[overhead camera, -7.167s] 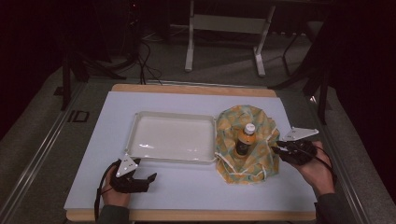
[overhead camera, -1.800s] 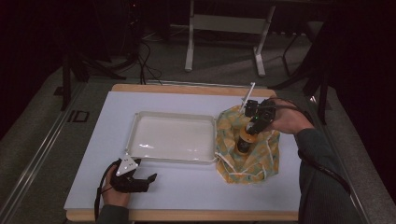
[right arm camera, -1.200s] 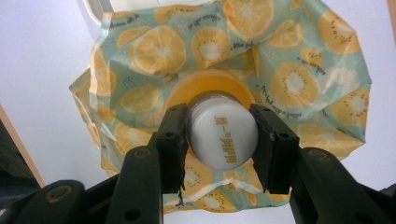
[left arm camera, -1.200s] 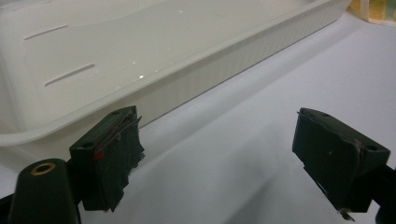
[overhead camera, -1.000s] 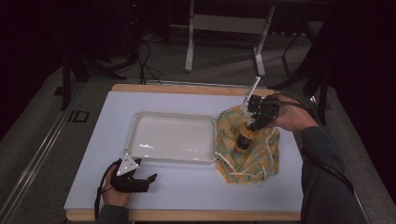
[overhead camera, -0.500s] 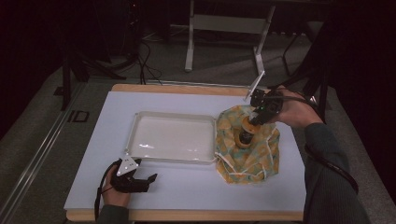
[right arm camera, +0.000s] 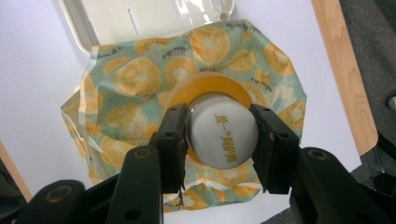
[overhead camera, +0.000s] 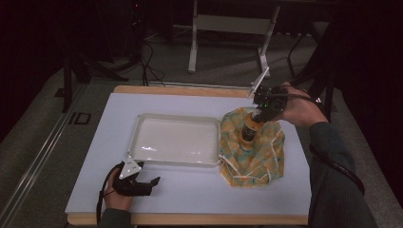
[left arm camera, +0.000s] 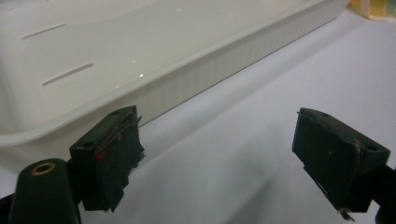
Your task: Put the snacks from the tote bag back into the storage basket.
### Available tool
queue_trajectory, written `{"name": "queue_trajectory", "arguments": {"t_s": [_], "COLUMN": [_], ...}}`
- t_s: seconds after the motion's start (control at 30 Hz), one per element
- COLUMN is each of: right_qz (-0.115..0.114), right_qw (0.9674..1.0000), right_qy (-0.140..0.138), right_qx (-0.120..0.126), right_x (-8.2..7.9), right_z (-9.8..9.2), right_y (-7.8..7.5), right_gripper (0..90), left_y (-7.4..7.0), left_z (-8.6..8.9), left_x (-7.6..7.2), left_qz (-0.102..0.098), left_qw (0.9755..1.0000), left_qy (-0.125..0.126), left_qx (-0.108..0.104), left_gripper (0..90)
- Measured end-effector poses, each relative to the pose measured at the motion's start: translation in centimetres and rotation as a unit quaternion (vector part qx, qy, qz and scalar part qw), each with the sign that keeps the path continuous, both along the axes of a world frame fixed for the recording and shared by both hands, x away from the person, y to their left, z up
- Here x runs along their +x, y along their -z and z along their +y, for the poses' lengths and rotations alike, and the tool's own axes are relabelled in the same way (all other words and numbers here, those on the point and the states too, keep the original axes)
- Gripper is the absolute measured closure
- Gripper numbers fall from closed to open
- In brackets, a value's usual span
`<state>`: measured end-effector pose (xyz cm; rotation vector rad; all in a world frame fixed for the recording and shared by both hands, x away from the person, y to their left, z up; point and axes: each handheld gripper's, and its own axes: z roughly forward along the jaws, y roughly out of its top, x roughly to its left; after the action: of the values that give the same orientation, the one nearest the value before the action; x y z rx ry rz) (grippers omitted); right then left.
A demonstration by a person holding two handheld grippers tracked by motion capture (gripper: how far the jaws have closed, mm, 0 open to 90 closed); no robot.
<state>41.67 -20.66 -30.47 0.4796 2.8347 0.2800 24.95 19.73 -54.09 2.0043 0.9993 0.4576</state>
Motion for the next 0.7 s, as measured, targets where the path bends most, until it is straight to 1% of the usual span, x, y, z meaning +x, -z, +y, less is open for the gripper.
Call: {"name": "queue_trajectory", "arguments": {"t_s": [0.1, 0.3, 0.7], "right_qz": [-0.002, -0.007, -0.018], "right_qw": [1.0000, 0.9999, 0.9997], "right_qy": [-0.001, -0.008, -0.018], "right_qx": [0.000, -0.008, 0.003], "right_x": [0.0, 0.0, -0.1], "right_z": [0.3, 0.9, 1.8], "right_y": [-0.2, -0.5, -1.0], "right_gripper": [58.9, 58.9, 58.9], "left_y": [0.0, 0.0, 0.0], "left_z": [0.0, 0.0, 0.0], "left_x": [0.0, 0.0, 0.0], "left_qz": [0.000, -0.001, -0.002], "left_qw": [1.0000, 1.0000, 1.0000], "left_qy": [0.000, 0.000, 0.000], "left_qx": [-0.002, -0.001, 0.000], "left_gripper": [15.6, 15.6, 15.6]}}
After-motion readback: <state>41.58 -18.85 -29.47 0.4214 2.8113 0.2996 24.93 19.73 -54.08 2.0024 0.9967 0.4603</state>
